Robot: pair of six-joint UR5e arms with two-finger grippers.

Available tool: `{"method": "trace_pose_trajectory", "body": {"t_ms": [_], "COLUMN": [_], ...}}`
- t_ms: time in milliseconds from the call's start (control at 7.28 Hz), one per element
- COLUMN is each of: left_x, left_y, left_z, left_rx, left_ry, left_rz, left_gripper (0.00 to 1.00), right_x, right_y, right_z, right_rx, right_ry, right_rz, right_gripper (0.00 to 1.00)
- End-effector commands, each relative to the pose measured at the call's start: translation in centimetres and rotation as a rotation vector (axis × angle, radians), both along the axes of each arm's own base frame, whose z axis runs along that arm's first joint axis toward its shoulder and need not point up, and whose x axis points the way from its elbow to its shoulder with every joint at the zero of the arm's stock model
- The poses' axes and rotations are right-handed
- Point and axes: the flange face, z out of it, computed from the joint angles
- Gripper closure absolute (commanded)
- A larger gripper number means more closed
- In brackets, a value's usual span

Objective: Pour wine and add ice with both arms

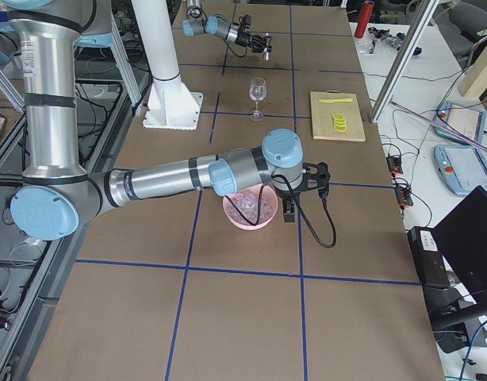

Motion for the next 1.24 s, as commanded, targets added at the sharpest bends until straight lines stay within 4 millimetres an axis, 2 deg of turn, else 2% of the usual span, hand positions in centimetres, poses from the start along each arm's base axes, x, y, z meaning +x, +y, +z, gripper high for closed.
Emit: {"method": "trace_pose_trajectory", "body": {"t_ms": [0,137,412,550,825,962,1100], "left_x": [1.1,2.1,3.4,4.4,5.6,6.1,7.6], "left_y": [-0.1,0.0,0.3,0.2,0.1,0.6,1.2], "left_z": [-4.8,-7.9,-10.8,-11.0,-10.6,-10.9,-11.3], "left_rx": [0.05,0.063,0.099,0.116,0.177,0.192,0.195], "left_ry": [-0.011,0.045,0.007,-0.065,-0.304,-0.34,-0.342], "left_rz": [0.028,0.034,0.061,0.074,0.114,0.132,0.146], "left_gripper": [1.0,1.0,1.0,1.0,1.0,1.0,1.0], "right_x": [-3.4,-5.0,-6.2,-6.8,-9.4,-10.9,-11.9], "right_y": [1.9,2.0,2.2,2.4,3.0,3.1,3.1], "right_z": [-3.4,-4.4,-5.1,-5.8,-7.3,-8.1,-8.1], "right_rx": [-0.028,-0.058,-0.055,-0.054,-0.072,-0.085,-0.083], "right_ry": [-0.02,-0.018,-0.008,-0.011,0.013,0.017,0.034], "right_rz": [-0.006,0.006,0.0,-0.005,0.009,0.01,0.007], "right_gripper": [0.0,0.0,0.0,0.0,0.0,0.0,0.0]}}
